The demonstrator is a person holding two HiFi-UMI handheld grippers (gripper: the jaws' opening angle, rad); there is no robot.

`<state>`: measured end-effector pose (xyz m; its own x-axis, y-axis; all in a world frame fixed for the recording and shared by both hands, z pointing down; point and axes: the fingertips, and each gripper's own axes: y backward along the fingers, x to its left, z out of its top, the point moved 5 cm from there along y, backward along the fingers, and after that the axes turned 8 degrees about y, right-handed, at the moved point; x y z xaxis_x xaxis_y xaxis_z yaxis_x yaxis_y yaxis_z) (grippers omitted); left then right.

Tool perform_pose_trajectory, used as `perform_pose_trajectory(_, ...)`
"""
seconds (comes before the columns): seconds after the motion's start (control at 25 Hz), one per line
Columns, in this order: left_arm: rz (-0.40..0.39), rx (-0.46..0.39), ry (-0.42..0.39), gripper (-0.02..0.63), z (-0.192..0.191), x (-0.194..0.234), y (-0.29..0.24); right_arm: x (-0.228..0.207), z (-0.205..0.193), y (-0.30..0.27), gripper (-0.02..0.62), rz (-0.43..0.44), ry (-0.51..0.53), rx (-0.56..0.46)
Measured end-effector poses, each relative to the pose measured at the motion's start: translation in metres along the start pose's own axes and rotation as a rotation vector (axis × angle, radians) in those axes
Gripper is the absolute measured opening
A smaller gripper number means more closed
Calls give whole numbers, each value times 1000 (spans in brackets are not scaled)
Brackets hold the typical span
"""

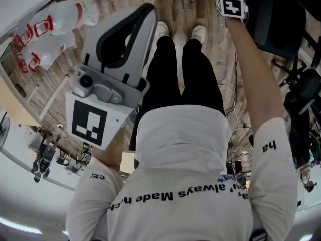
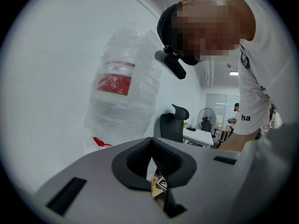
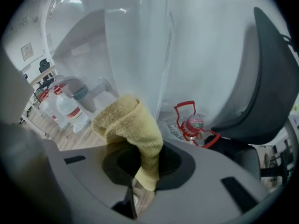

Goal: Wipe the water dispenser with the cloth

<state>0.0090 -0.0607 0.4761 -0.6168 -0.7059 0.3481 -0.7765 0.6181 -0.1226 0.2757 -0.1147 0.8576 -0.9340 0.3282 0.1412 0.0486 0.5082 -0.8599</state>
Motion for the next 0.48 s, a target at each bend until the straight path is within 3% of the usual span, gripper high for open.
perform_pose_trajectory(0.48,-3,13,7,18,-21,6,-2,-5,-4,-19,61,-21,-23,-9)
